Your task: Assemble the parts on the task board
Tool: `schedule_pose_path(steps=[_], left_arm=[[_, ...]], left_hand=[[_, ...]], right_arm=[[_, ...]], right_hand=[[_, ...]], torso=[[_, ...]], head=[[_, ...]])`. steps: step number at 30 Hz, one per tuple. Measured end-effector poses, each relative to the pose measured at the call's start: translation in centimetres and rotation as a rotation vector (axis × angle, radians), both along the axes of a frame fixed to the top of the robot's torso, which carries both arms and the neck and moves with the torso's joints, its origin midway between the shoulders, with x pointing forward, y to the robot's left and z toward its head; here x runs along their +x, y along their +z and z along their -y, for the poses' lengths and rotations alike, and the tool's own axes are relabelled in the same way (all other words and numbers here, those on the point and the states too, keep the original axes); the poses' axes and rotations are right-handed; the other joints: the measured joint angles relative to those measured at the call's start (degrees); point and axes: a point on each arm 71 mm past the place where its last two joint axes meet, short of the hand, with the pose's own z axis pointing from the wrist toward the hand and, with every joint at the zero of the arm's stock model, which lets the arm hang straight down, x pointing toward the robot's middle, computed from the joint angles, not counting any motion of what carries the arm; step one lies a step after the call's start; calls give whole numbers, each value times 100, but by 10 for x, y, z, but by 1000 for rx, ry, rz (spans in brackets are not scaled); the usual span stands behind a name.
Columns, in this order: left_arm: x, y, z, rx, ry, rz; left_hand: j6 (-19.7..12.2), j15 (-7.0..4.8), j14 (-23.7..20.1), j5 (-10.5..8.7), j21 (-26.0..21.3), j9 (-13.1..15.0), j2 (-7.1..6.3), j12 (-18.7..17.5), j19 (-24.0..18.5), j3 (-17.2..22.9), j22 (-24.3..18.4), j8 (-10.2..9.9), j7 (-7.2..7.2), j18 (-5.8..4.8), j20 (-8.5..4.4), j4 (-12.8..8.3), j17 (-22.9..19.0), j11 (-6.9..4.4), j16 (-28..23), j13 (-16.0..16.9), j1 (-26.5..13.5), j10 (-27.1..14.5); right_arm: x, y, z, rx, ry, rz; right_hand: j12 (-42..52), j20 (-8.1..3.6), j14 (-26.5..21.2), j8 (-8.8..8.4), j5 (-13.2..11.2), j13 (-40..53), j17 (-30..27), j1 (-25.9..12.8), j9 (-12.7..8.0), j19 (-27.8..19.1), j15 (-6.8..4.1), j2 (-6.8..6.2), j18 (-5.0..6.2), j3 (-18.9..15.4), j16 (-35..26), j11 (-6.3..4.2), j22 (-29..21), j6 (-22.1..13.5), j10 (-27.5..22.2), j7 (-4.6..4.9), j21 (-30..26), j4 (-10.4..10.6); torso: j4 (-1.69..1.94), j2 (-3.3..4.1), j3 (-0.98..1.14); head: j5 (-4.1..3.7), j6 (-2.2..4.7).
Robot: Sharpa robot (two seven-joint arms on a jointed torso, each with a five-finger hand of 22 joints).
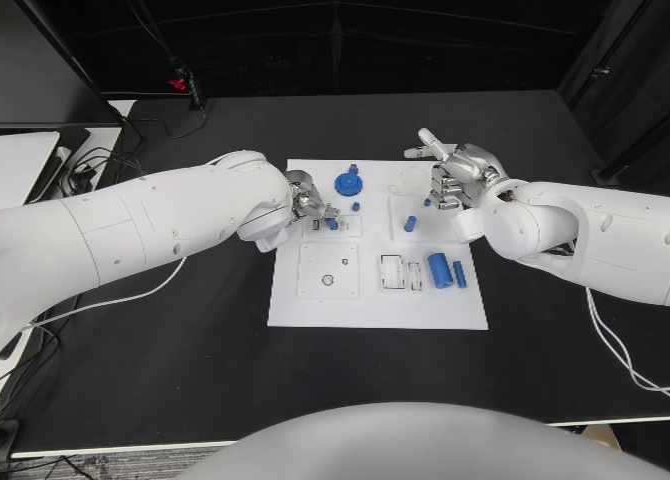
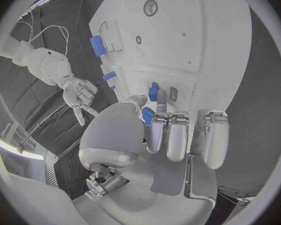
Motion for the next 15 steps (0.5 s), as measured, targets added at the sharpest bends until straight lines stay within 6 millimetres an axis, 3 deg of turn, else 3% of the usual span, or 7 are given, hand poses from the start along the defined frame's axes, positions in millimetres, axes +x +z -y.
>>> schedule_pose_path(steps=[12, 15], left_arm=[[0, -1, 0, -4, 0, 3], [0, -1, 0, -4, 0, 3]], left_hand=[[0, 0, 0, 0, 0, 61, -25, 0, 0, -16, 0, 79, -1, 0, 0, -16, 0, 0, 0, 0, 70, 0], [-6, -15, -15, 0, 0, 127, -25, 0, 0, -60, 0, 187, -3, -1, 0, -17, 0, -15, 0, 0, 70, -14]], right_arm=[[0, 0, 0, 0, 1, 0], [0, 0, 0, 0, 1, -1]], right_hand=[[0, 0, 0, 0, 0, 0, 0, 0, 0, 0, 0, 0, 0, 0, 0, 0, 0, 0, 0, 0, 0, 0], [0, 0, 0, 0, 0, 0, 0, 0, 0, 0, 0, 0, 0, 0, 0, 0, 0, 0, 0, 0, 0, 0]], torso=[[0, -2, 0], [0, -3, 1]], head=[[-4, -5], [-4, -4]])
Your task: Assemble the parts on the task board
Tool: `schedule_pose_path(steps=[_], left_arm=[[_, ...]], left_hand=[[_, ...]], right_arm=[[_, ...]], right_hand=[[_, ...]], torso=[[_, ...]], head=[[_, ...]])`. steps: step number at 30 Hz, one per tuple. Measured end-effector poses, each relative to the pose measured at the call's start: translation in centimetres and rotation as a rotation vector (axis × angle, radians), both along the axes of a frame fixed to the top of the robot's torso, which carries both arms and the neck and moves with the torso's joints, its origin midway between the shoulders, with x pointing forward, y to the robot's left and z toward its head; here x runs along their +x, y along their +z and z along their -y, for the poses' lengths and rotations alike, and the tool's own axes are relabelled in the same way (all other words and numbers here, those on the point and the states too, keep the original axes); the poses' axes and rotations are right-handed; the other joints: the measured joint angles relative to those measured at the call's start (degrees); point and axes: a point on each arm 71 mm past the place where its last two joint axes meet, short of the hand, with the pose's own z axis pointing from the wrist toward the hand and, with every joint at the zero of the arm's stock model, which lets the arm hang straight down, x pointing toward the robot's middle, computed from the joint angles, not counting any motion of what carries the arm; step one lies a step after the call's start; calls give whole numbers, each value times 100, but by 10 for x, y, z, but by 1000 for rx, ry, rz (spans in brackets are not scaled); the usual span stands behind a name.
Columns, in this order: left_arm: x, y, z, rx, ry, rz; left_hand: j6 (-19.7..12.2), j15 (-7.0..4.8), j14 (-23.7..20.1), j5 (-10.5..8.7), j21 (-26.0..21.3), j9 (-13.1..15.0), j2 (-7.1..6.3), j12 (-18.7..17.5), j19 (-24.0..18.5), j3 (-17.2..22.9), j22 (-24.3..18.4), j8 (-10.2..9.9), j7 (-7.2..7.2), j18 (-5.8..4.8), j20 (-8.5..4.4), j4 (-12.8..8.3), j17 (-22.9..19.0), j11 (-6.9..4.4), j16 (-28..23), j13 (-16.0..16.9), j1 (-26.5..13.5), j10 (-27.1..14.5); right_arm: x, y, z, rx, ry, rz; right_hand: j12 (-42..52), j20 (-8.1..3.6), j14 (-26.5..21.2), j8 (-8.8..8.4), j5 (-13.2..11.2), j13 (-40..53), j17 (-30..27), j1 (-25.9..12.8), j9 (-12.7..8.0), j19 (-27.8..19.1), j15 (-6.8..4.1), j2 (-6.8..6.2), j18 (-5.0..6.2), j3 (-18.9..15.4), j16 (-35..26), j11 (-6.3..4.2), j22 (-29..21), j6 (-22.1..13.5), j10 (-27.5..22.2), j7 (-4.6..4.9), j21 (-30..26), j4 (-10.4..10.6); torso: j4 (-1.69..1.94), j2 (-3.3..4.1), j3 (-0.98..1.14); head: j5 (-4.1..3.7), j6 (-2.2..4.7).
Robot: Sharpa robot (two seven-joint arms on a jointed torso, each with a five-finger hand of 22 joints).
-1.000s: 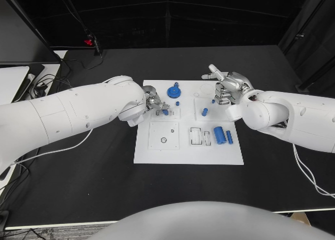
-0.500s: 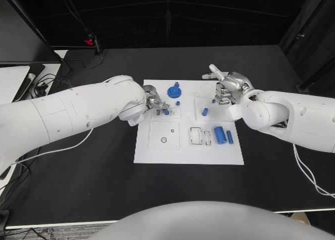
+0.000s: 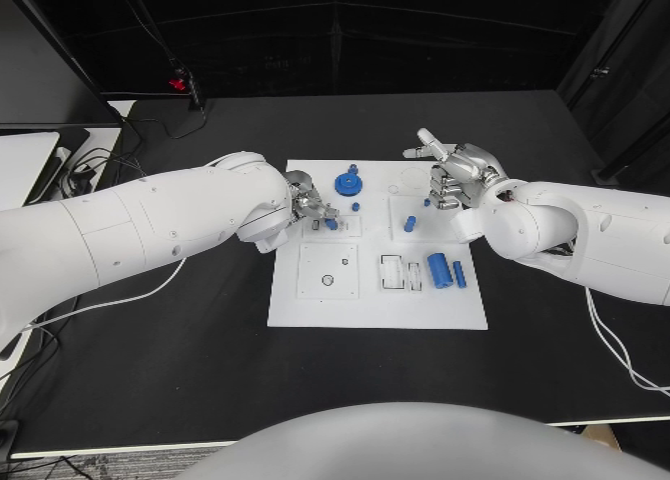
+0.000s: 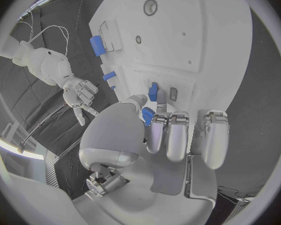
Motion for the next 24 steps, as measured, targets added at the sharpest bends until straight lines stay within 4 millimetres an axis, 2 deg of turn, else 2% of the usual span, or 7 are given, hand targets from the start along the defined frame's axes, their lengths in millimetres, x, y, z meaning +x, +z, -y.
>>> schedule_pose_path(steps=[5, 10, 24], left_arm=[[0, -1, 0, 0, -1, -1], [-1, -1, -1, 0, -1, -2], [-1, -1, 0, -9, -20, -2]], left_hand=[[-62, -27, 16, 0, 0, 202, 30, 0, 0, -55, 0, 245, -60, 0, 0, 4, 0, -38, 0, 0, 31, 21], [-112, -47, -3, 0, 0, 344, 31, 0, 0, -106, 0, 389, -109, 0, -43, 9, 0, -57, 0, 0, 31, 3], [-230, -47, -4, 0, 0, 462, 53, 0, 0, -172, 0, 467, -98, 0, -42, 14, 0, -56, 0, 0, 53, 2]], right_arm=[[0, 0, 0, 0, 0, 0], [0, 0, 0, 0, 0, -1], [0, 0, 1, 0, 0, -2]], right_hand=[[0, 0, 0, 0, 0, 0, 0, 0, 0, 0, 0, 0, 0, 0, 0, 0, 0, 0, 0, 0, 0, 0], [0, 0, 0, 0, 0, 0, 0, 0, 0, 0, 0, 0, 0, 0, 0, 0, 0, -19, 0, -19, 0, 0], [0, 0, 0, 0, 0, 0, 0, 0, 0, 0, 0, 0, 0, 0, 0, 0, 0, -19, 0, -19, 0, 0]], torso=[[0, 0, 2], [1, 0, 2], [1, 4, 0]], head=[[0, 3], [-2, -7], [-17, -29]])
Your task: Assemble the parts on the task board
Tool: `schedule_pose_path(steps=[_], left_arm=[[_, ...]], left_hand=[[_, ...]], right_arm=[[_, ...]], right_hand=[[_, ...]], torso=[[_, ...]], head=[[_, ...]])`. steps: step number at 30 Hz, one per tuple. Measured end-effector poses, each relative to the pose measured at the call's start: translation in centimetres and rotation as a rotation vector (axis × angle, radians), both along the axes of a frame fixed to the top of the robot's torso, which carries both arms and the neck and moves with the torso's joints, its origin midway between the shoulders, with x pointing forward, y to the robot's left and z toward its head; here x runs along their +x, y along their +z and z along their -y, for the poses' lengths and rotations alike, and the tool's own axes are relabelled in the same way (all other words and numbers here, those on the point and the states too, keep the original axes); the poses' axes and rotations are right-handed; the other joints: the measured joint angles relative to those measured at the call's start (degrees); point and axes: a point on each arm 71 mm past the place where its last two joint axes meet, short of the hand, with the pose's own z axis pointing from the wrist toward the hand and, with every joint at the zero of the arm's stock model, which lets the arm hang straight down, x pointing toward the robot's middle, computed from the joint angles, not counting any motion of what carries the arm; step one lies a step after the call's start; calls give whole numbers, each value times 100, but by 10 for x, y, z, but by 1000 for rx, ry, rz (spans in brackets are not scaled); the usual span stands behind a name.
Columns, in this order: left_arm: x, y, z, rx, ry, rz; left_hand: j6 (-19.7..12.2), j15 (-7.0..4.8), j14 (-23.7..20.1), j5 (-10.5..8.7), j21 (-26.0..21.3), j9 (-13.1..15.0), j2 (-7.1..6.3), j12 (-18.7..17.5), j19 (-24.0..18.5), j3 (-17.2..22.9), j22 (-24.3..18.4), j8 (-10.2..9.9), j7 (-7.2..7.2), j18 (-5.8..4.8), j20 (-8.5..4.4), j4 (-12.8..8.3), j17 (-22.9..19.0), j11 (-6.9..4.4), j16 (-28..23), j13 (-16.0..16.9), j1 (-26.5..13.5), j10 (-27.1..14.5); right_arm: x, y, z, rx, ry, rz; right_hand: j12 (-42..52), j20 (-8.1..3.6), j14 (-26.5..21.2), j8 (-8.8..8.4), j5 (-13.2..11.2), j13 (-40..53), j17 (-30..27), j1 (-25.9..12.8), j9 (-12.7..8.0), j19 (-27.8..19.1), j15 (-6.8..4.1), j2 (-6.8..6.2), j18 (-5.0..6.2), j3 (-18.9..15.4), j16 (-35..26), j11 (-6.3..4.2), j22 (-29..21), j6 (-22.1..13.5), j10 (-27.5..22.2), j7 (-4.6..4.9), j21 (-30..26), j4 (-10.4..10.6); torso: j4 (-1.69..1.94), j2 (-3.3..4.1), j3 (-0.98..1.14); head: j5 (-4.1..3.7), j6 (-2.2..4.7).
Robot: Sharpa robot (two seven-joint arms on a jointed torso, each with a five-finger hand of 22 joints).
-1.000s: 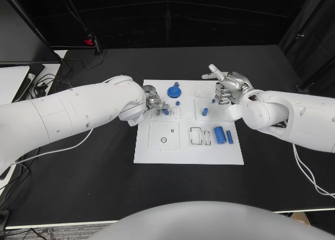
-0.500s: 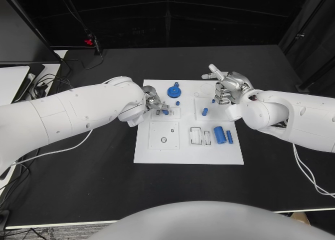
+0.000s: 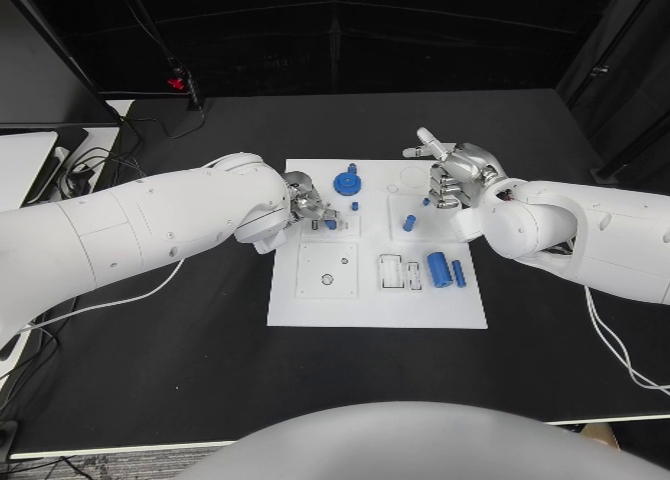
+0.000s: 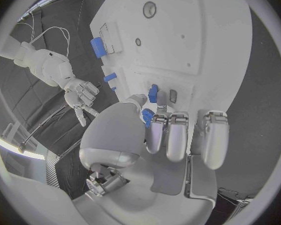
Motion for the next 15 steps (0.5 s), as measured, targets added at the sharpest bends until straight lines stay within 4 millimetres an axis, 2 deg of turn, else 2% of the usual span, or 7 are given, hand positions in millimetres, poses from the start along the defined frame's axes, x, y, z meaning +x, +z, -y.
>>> schedule_pose_path(steps=[10, 15], left_arm=[[0, -1, 1, 5, -15, -11], [0, 1, 3, 1, -20, -9]], left_hand=[[-130, -20, 21, -1, 0, 142, -21, 0, 0, 111, 0, 152, -32, 0, 0, -111, 0, -34, 0, 0, 607, 8], [-140, -40, 1, -77, 0, 205, -14, 0, 0, 218, 0, 232, -41, 0, -41, -217, 0, -41, 0, 0, 938, 1]], right_arm=[[0, 0, 0, 0, 0, 0], [0, 0, 0, 0, 0, -1]], right_hand=[[0, 0, 0, 0, 0, 0, 0, 0, 0, 0, 0, 0, 0, 0, 0, 0, 0, 0, 0, 0, 0, 0], [0, 0, 0, 0, 0, 0, 0, 0, 0, 0, 0, 0, 0, 0, 0, 0, 0, 0, 0, 0, 0, 0]], torso=[[0, 1, -1], [0, -2, 0]], head=[[-2, -7], [-1, -9]])
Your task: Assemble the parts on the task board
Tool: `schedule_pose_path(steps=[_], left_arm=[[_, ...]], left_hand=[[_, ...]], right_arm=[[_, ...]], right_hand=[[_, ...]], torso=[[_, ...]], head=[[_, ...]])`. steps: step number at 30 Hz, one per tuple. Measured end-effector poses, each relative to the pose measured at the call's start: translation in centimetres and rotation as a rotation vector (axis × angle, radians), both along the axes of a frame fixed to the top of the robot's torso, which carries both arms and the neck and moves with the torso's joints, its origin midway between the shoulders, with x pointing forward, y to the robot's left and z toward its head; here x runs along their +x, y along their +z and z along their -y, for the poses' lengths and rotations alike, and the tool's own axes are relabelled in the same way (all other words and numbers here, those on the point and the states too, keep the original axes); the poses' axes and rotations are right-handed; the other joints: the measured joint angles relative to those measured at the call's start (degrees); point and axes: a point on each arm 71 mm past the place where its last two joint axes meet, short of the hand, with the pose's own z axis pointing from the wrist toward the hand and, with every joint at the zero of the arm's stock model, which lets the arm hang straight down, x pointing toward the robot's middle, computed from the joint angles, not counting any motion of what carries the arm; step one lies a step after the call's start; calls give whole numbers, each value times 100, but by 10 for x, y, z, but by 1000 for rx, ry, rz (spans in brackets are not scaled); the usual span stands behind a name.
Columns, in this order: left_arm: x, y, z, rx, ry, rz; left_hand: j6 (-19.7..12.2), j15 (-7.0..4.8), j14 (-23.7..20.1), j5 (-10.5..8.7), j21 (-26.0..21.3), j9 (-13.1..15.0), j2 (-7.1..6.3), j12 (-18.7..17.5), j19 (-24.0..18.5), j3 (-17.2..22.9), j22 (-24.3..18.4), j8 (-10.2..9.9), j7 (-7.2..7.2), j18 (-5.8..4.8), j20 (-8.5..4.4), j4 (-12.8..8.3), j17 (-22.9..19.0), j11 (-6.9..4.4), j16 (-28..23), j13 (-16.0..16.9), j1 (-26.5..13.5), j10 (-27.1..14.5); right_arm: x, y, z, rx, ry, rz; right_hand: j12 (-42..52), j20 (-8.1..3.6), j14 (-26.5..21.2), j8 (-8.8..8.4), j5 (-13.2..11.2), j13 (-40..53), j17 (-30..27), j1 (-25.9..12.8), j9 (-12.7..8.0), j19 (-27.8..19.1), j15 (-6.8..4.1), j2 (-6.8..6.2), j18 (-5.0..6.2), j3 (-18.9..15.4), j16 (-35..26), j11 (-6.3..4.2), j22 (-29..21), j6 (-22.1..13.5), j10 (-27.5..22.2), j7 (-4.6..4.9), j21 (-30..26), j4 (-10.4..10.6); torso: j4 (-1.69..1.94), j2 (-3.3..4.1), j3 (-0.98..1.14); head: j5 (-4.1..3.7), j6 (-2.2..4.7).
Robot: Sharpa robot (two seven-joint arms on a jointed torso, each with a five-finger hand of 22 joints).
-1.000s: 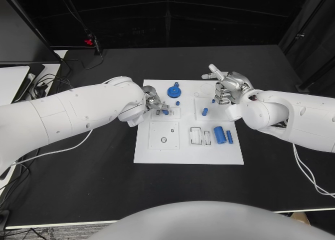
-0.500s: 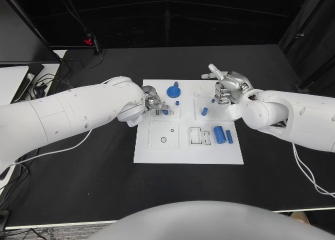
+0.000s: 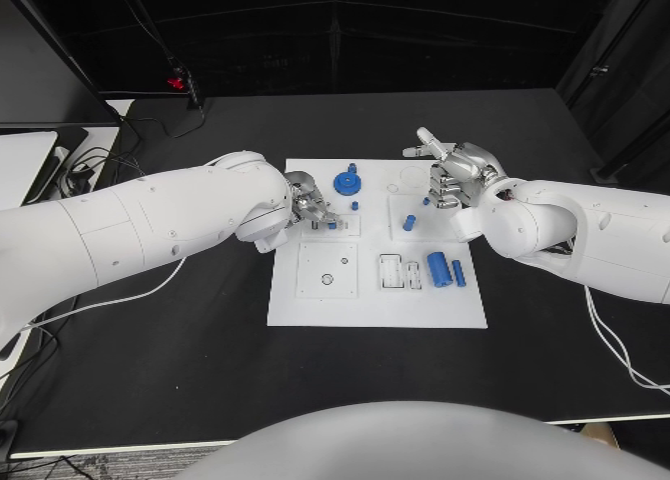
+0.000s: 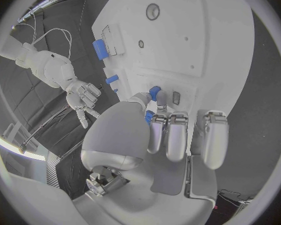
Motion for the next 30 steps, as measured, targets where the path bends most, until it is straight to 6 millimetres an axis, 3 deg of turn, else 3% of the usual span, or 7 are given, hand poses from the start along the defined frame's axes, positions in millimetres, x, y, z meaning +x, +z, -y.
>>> schedule_pose_path(steps=[6, 11, 15, 18, 23, 26, 30], left_arm=[[0, 1, 1, 1, -2, 3], [0, 1, 0, 1, -2, 6], [0, -1, -2, -7, 1, 15], [1, 0, -4, -18, 5, 28], [1, 5, -7, -45, 7, 60], [3, 13, -10, -61, 10, 89], [7, 31, -15, -89, 11, 143]], left_hand=[[0, -1, 0, -16, 0, 21, -1, 0, 0, 38, 0, 30, 1, 0, 0, -18, 0, -21, 0, 0, 104, 21], [0, -1, -1, -24, 0, 44, -2, 0, 0, 2, 0, 42, 1, 0, 0, 141, 0, -21, 0, 0, 117, 21], [0, -1, -1, -74, 0, 42, -13, 0, 0, -263, 0, 52, 1, 0, 0, 225, 0, -20, 0, 0, -435, 21], [22, -1, -1, -330, 0, 42, 35, 0, 0, -531, 0, 52, 22, 0, 0, 218, 0, -20, 0, 0, -1067, 21], [-9, 0, -1, -1183, 0, 86, 137, 0, 0, -903, 0, 52, 53, 0, 0, 221, 0, -20, 0, 0, -1733, 21], [-39, 14, 14, -1515, 0, 119, 187, 0, 0, -1063, 0, 88, 83, 0, 0, 220, 0, -5, 0, 0, -1881, 6], [-39, 21, 20, -1731, 0, 132, 218, 0, 0, -1183, 0, 88, 83, 0, 0, 218, 0, 1, 0, 0, -1912, -1]], right_arm=[[0, 0, 0, 0, 0, 0], [0, 0, 0, 0, 0, 0], [0, 0, 0, 0, 0, 0], [0, 0, 0, 0, 1, 0], [0, 0, -1, 1, 2, 0], [1, 0, -1, 1, 2, 0], [1, 0, 0, 0, 0, 0]], right_hand=[[0, 0, 0, 0, 0, 0, 0, 0, 0, 0, 0, 0, 0, 0, 0, 0, 0, 0, 0, 0, 0, 0], [0, 0, 0, 0, 0, 0, 0, 0, 0, 0, 0, 0, -1, 0, 0, 0, 0, 0, 0, 0, 0, 0], [0, 0, 0, 0, 0, 0, 0, 0, 0, 0, 0, 0, 0, 0, 0, 0, 0, 0, 0, 0, 0, 0], [0, 0, 0, 0, 0, 0, 0, 0, -5, 0, 0, 0, 0, 16, 0, 0, 0, 0, 0, 0, -23, -16], [0, 0, 0, 0, 0, 0, 0, 0, -5, 0, 0, 0, 0, 16, 0, 0, 0, 0, 0, 0, -23, -16], [0, 0, 0, 0, 0, 0, 0, 0, -5, 0, 0, 0, -1, 16, 0, 0, 0, 0, 0, 0, -23, -16], [0, 0, 0, 0, 0, 0, 0, 17, -5, 0, 0, 17, 0, 15, 0, 0, 0, 0, 0, 0, -23, -16]], torso=[[-1, -1, 0], [-1, -1, -1], [-1, 0, 0], [-1, -2, 0], [-1, -5, 2], [-1, -6, 3], [2, -6, 3]], head=[[1, -1], [1, -1], [1, 20], [2, 45], [32, 90], [51, 118], [70, 168]])
